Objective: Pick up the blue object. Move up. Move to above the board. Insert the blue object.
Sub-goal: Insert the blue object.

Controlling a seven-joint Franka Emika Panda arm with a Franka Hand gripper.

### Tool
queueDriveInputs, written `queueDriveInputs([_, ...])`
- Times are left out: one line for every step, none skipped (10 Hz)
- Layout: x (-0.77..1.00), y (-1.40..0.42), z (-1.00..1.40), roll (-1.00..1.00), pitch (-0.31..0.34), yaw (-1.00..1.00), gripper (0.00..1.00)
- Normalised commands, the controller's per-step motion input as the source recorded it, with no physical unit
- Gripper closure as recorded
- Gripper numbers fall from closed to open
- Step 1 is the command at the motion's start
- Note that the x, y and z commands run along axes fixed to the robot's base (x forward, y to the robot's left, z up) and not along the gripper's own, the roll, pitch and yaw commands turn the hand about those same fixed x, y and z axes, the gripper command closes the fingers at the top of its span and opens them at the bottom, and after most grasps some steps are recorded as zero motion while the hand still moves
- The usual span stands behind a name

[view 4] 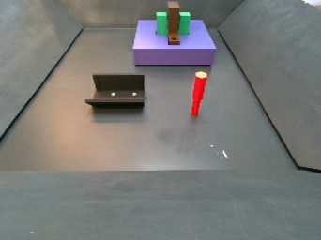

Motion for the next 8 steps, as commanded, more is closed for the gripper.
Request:
queueDriveInputs([0.0,-0.65,-0.19,-0.33,0.0,0.1,1.0])
queueDriveInputs([0.0,-0.75,-0.25,-0.33,0.0,0.0,1.0])
queueDriveInputs([-0.03,-0.75,-0.29,-0.34,-0.037,0.0,1.0])
queueDriveInputs([-0.02,-0.7,-0.37,-0.31,-0.12,-0.03,1.0])
queueDriveInputs([0.0,-0.63,-0.44,-0.26,-0.154,-0.03,1.0])
queueDriveInputs([0.0,-0.6,-0.76,0.0,-0.249,-0.01,1.0])
queueDriveInputs([0.0,-0.37,-0.85,0.06,-0.22,-0.01,1.0])
queueDriveInputs([0.0,-0.24,-0.79,0.17,-0.189,-0.04,1.0])
